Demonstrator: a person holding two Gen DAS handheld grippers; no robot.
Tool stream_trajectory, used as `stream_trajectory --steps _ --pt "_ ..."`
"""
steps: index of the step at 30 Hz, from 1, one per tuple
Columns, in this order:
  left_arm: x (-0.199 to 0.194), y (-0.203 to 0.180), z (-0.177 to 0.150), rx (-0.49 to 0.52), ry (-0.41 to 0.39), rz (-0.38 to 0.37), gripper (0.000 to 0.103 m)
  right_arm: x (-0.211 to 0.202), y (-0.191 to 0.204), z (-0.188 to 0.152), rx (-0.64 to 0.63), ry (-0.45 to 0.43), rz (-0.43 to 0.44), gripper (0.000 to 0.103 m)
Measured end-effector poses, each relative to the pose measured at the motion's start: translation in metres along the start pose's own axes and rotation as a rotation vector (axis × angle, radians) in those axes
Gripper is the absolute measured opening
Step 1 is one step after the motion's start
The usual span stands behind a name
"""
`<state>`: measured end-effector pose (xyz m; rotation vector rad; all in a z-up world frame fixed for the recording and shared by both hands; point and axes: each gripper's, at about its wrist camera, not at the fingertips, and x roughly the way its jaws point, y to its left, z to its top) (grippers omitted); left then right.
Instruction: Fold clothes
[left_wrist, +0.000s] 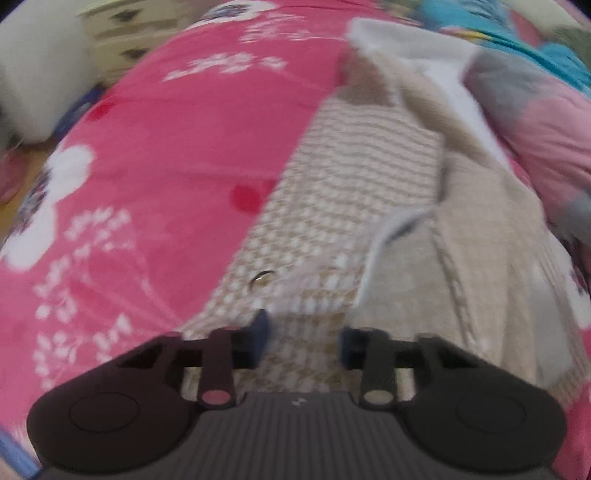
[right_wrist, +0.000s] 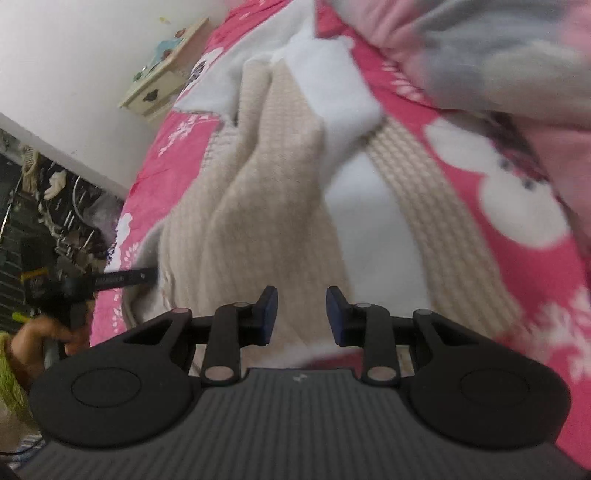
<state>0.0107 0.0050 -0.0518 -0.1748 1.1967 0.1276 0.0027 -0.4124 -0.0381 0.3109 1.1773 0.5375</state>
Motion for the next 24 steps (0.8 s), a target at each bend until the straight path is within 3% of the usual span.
stream_trajectory --steps 5,9,12,14,18,20,24 --pt "-0.048 0.012 0.006 -0.133 -0.096 0.048 0.005 -0.032 -0.011 -0.029 0.016 -0.068 0.0 0.028" --pt "-0.114 0.019 0.01 -0.253 -0.221 -0.068 0.005 -0.054 -0.017 -0.041 0.038 -0.117 0.053 0.028" --pt "-0.157 -0.007 0.009 -0.206 -0.308 -0.17 0.005 -0.063 -0.017 -0.045 0.031 -0.143 0.092 0.028" --pt "-0.169 -0.034 0.002 -0.133 -0.326 -0.23 0.005 -0.067 -0.016 -0.048 0.019 -0.156 0.109 0.028" --pt "-0.147 -0.096 -0.03 0.033 -0.228 -0.32 0.009 -0.06 -0.016 -0.044 0.012 -0.163 0.13 0.028" --pt "-0.119 -0.117 -0.055 0.103 -0.156 -0.344 0.023 -0.052 -0.019 -0.04 0.033 -0.158 0.132 0.028" --pt "-0.084 -0.125 -0.103 0.155 -0.001 -0.434 0.03 -0.034 -0.024 -0.029 0.084 -0.128 0.135 0.028"
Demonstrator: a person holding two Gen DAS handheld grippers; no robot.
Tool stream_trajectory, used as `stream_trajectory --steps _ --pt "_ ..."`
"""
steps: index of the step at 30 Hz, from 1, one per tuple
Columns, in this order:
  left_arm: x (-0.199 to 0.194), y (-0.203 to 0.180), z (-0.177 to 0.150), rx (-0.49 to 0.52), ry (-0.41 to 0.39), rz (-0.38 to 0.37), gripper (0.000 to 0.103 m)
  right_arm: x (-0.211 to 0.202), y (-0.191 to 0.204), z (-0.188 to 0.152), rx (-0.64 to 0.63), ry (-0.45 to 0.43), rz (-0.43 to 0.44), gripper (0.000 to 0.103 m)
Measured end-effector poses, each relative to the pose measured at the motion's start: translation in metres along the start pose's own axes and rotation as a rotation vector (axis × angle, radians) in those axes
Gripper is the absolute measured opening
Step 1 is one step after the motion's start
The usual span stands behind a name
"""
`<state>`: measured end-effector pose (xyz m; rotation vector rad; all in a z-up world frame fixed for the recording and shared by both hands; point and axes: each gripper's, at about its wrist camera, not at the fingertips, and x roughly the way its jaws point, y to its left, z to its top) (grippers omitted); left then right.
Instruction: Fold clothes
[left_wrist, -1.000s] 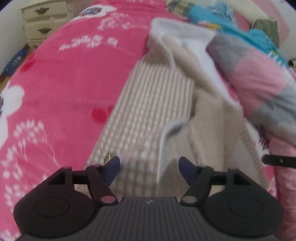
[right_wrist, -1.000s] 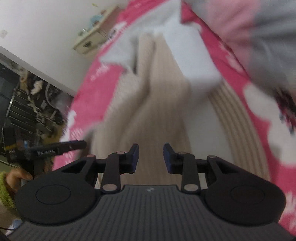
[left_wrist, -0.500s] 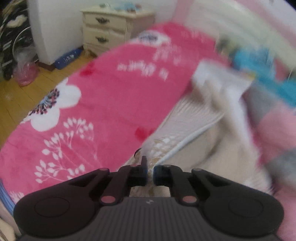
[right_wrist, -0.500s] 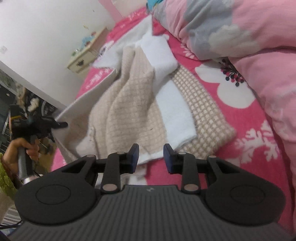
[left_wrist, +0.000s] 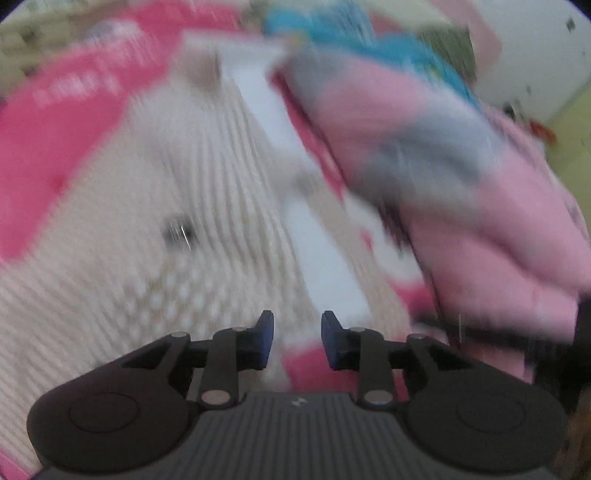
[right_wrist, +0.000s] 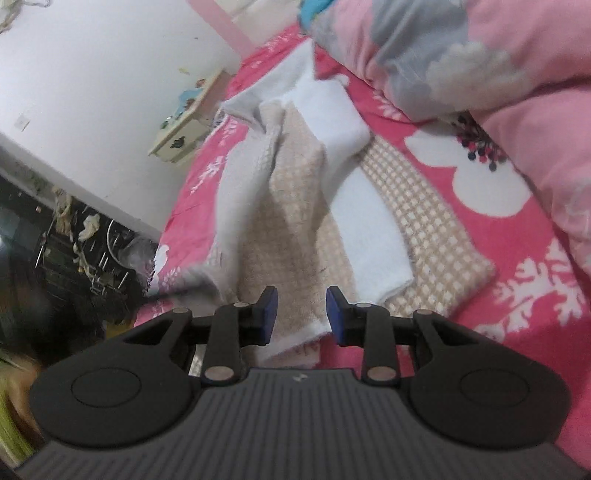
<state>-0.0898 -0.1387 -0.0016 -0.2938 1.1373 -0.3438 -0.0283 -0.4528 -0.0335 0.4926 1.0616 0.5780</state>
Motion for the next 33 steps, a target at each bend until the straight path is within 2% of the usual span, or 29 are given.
stream_trajectory --steps 3,5,6,8,10,12,14,15,18,20,21,22,23,24,25,28,29,31,33 --pt "-0.022 0.022 -0.02 -0.007 0.009 -0.068 0.042 0.006 0.007 0.008 -0.014 -0.006 0.002 0.028" --pt "-0.049 0.05 -0.021 -0.046 -0.02 -0.09 0.049 0.011 0.011 0.012 -0.002 -0.007 0.002 0.03" --pt "-0.062 0.066 -0.019 -0.069 -0.042 -0.076 0.051 0.014 0.012 0.013 0.014 -0.005 0.004 0.031" --pt "-0.081 0.106 -0.012 -0.105 -0.071 0.043 0.062 0.025 0.013 0.014 0.08 0.01 0.028 0.034" --pt "-0.094 0.15 -0.003 -0.138 -0.09 0.202 0.062 0.038 0.014 0.015 0.148 0.03 0.056 0.043" --pt "-0.092 0.195 0.005 -0.181 -0.087 0.348 0.069 0.056 0.016 0.012 0.225 0.055 0.088 0.044" --pt "-0.079 0.236 0.01 -0.246 -0.047 0.397 0.07 0.072 0.017 0.009 0.281 0.08 0.107 0.045" --pt "-0.072 0.255 0.012 -0.29 -0.023 0.373 0.07 0.079 0.019 0.009 0.301 0.092 0.106 0.045" --pt "-0.049 0.287 0.01 -0.443 0.015 0.19 0.075 0.093 0.025 0.009 0.326 0.117 0.097 0.045" --pt "-0.034 0.296 0.004 -0.512 0.018 0.129 0.076 0.099 0.029 0.01 0.326 0.129 0.086 0.045" --pt "-0.028 0.297 0.0 -0.536 0.016 0.107 0.074 0.101 0.03 0.011 0.325 0.132 0.081 0.045" --pt "-0.023 0.296 -0.003 -0.555 0.01 0.087 0.064 0.103 0.031 0.012 0.325 0.135 0.076 0.045" --pt "-0.02 0.293 -0.007 -0.567 0.001 0.064 0.043 0.104 0.032 0.013 0.326 0.136 0.074 0.045" --pt "-0.016 0.292 -0.009 -0.568 0.001 0.044 0.031 0.105 0.032 0.014 0.327 0.136 0.071 0.045" --pt "-0.013 0.288 -0.011 -0.559 0.007 0.034 0.012 0.106 0.033 0.015 0.326 0.134 0.072 0.045" --pt "-0.024 0.271 -0.009 -0.521 -0.039 0.07 0.008 0.111 0.035 0.015 0.317 0.136 0.072 0.045" --pt "-0.037 0.27 -0.006 -0.544 -0.085 0.072 0.008 0.113 0.036 0.015 0.31 0.14 0.073 0.043" --pt "-0.069 0.269 0.001 -0.605 -0.195 0.071 0.008 0.115 0.041 0.016 0.272 0.149 0.074 0.03" --pt "-0.114 0.269 0.016 -0.604 -0.341 0.098 0.008 0.115 0.049 0.018 0.217 0.157 0.079 0.021"
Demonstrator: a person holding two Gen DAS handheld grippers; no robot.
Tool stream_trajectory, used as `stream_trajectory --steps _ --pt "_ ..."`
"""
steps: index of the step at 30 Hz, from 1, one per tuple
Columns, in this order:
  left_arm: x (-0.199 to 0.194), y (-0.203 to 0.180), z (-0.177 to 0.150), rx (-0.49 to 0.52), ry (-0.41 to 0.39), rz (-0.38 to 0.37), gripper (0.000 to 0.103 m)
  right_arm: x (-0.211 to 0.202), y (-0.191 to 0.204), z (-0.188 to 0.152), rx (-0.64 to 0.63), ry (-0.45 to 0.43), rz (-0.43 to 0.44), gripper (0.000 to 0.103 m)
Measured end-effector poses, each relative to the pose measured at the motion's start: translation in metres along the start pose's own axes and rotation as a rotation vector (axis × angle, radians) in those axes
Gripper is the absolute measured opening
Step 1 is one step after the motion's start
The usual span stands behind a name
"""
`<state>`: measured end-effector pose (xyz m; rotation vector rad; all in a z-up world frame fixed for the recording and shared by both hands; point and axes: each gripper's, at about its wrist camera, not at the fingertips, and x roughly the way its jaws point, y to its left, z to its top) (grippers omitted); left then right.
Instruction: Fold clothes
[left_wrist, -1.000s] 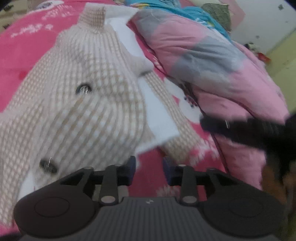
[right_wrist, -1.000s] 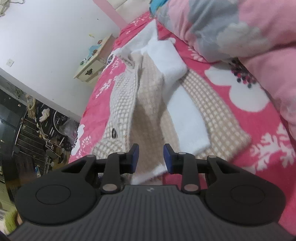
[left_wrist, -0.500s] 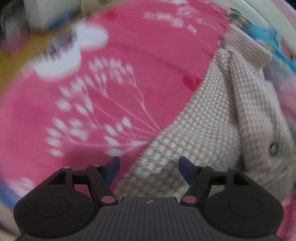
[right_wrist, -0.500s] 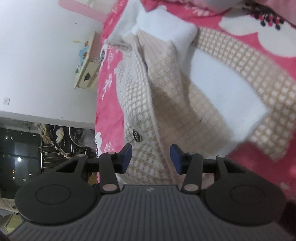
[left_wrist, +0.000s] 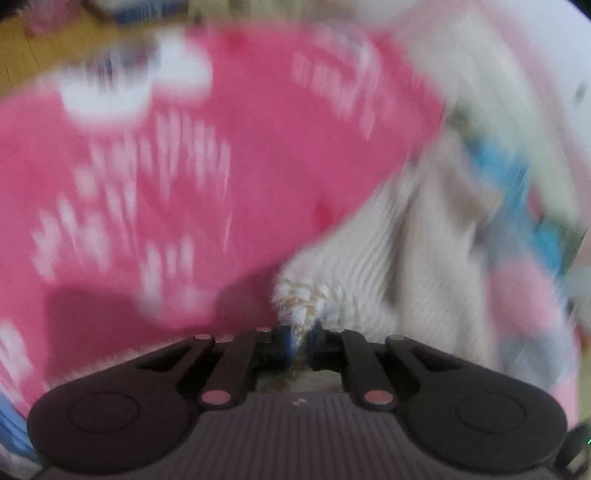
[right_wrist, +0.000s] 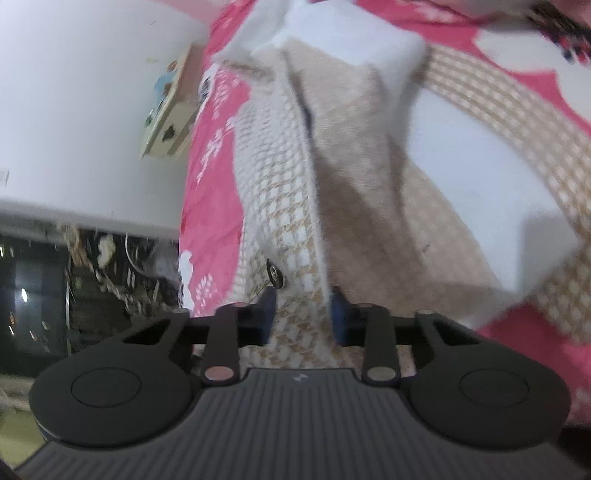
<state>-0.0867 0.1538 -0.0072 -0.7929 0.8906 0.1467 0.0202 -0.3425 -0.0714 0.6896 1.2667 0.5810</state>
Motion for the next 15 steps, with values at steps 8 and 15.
stream_trajectory --steps 8,15 --pt "-0.088 -0.034 0.158 0.151 -0.4 0.119 0.008 0.025 0.062 -0.001 -0.147 0.039 0.097 0.005" --pt "-0.024 -0.002 0.229 0.286 -0.416 0.445 0.01 0.096 0.12 -0.013 -0.229 0.097 0.129 0.004"
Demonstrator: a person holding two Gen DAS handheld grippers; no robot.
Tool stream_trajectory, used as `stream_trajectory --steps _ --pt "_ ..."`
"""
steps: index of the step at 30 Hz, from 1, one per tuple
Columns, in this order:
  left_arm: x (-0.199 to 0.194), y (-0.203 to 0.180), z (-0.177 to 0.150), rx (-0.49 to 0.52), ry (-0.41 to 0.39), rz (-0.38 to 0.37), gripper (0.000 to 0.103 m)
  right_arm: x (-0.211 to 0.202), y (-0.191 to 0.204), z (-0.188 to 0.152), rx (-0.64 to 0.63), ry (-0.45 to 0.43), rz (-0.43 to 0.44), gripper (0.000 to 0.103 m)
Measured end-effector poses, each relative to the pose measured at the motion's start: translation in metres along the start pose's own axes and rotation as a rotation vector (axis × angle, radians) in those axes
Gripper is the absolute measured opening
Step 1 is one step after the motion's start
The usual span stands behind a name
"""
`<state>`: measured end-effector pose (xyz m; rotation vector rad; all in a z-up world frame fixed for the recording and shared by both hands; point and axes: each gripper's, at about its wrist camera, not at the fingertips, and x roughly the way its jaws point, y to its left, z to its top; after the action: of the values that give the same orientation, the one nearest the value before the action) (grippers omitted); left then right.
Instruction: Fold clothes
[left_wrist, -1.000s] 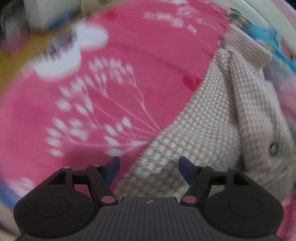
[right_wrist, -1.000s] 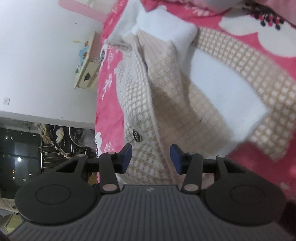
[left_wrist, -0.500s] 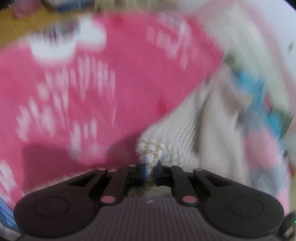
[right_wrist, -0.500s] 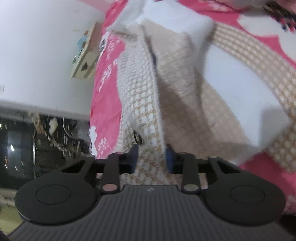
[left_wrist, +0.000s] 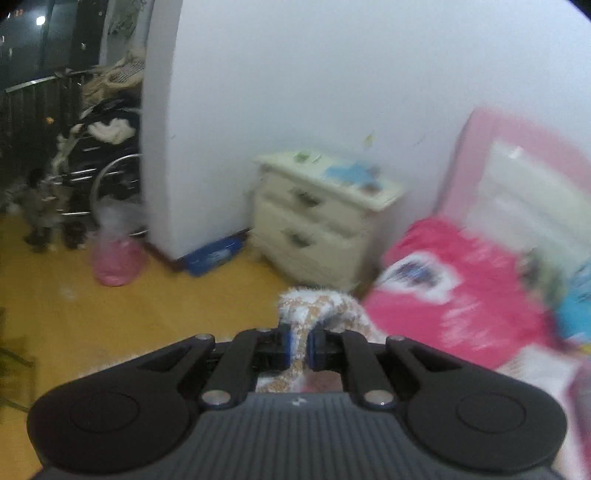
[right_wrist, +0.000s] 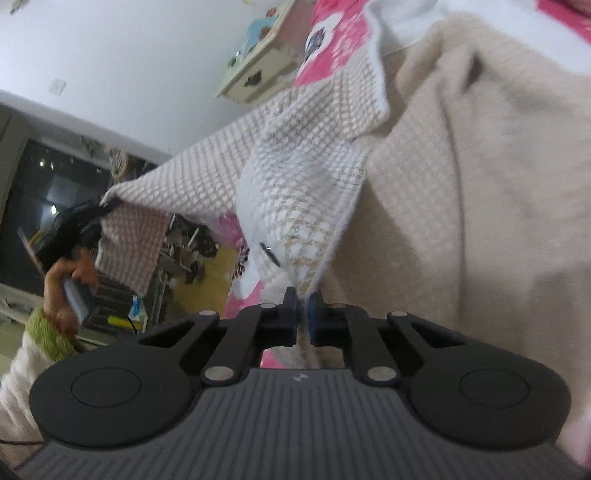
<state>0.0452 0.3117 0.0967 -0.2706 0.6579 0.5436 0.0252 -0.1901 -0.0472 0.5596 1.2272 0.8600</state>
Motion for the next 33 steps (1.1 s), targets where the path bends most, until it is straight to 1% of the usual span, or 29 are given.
stream_trajectory --steps 1,3,4,5,6,7,8,10,11,13,14,15,16,17,19,20,21,23,24,26,28,29,30,31,32,33 --pt "0.021 0.001 -0.01 0.011 0.041 0.044 0.014 0.014 -0.002 0.0 -0.003 0.012 -0.026 0.004" --pt "0.064 0.005 -0.036 0.018 0.171 0.104 0.02 0.042 -0.008 -0.001 -0.006 0.044 -0.087 0.005" --pt "0.079 0.008 -0.05 0.009 0.228 0.131 0.025 0.056 -0.012 -0.001 -0.006 0.063 -0.122 0.007" --pt "0.088 0.011 -0.063 -0.004 0.267 0.146 0.029 0.069 -0.018 -0.001 0.003 0.086 -0.155 0.008" --pt "0.09 0.014 -0.072 -0.015 0.28 0.155 0.032 0.078 -0.022 0.0 0.009 0.11 -0.187 0.009" --pt "0.086 0.016 -0.078 -0.022 0.274 0.147 0.037 0.081 -0.026 0.002 0.015 0.12 -0.203 0.01" --pt "0.081 0.015 -0.081 -0.019 0.263 0.126 0.045 0.083 -0.029 0.003 0.02 0.13 -0.218 0.011" --pt "0.064 0.009 -0.079 0.009 0.249 0.091 0.052 0.08 -0.032 0.007 0.032 0.139 -0.228 0.019" --pt "0.051 0.004 -0.077 0.025 0.24 0.075 0.053 0.076 -0.032 0.009 0.037 0.139 -0.224 0.02" --pt "0.027 -0.008 -0.075 0.074 0.229 0.023 0.055 0.053 -0.034 0.011 0.037 0.099 -0.205 0.025" --pt "0.011 -0.018 -0.074 0.102 0.223 -0.011 0.06 0.038 -0.035 0.012 0.038 0.071 -0.193 0.026" --pt "-0.003 -0.028 -0.074 0.123 0.221 -0.04 0.063 0.023 -0.038 0.013 0.044 0.04 -0.179 0.029" --pt "-0.016 -0.038 -0.076 0.138 0.236 -0.072 0.065 0.007 -0.041 0.013 0.05 0.008 -0.166 0.031" --pt "-0.028 -0.048 -0.079 0.151 0.255 -0.107 0.066 -0.009 -0.044 0.014 0.055 -0.023 -0.154 0.031" --pt "-0.049 -0.07 -0.093 0.168 0.332 -0.195 0.066 -0.048 -0.052 0.008 0.047 -0.075 -0.174 0.035" --pt "-0.056 -0.083 -0.102 0.184 0.382 -0.239 0.066 -0.067 -0.058 0.004 0.044 -0.094 -0.205 0.036" --pt "-0.063 -0.098 -0.113 0.206 0.421 -0.276 0.067 -0.089 -0.066 -0.002 0.047 -0.111 -0.251 0.041" --pt "-0.078 -0.129 -0.138 0.268 0.472 -0.343 0.066 -0.122 -0.083 -0.014 0.074 -0.127 -0.315 0.042" --pt "-0.087 -0.143 -0.152 0.309 0.485 -0.377 0.066 -0.137 -0.093 -0.023 0.096 -0.134 -0.353 0.042" --pt "-0.103 -0.175 -0.177 0.376 0.475 -0.443 0.066 -0.163 -0.114 -0.041 0.131 -0.147 -0.448 0.042" --pt "-0.117 -0.206 -0.199 0.417 0.462 -0.492 0.066 -0.181 -0.132 -0.055 0.143 -0.156 -0.561 0.042" --pt "-0.122 -0.221 -0.21 0.426 0.452 -0.529 0.066 -0.187 -0.14 -0.061 0.144 -0.159 -0.618 0.042" --pt "-0.124 -0.237 -0.22 0.431 0.467 -0.587 0.066 -0.193 -0.148 -0.065 0.148 -0.164 -0.668 0.042" --pt "-0.125 -0.254 -0.229 0.434 0.493 -0.651 0.067 -0.196 -0.157 -0.068 0.167 -0.178 -0.683 0.042" --pt "-0.124 -0.273 -0.239 0.445 0.537 -0.703 0.067 -0.2 -0.166 -0.071 0.186 -0.192 -0.698 0.042" --pt "-0.123 -0.293 -0.248 0.469 0.585 -0.728 0.067 -0.203 -0.174 -0.073 0.204 -0.204 -0.711 0.043"
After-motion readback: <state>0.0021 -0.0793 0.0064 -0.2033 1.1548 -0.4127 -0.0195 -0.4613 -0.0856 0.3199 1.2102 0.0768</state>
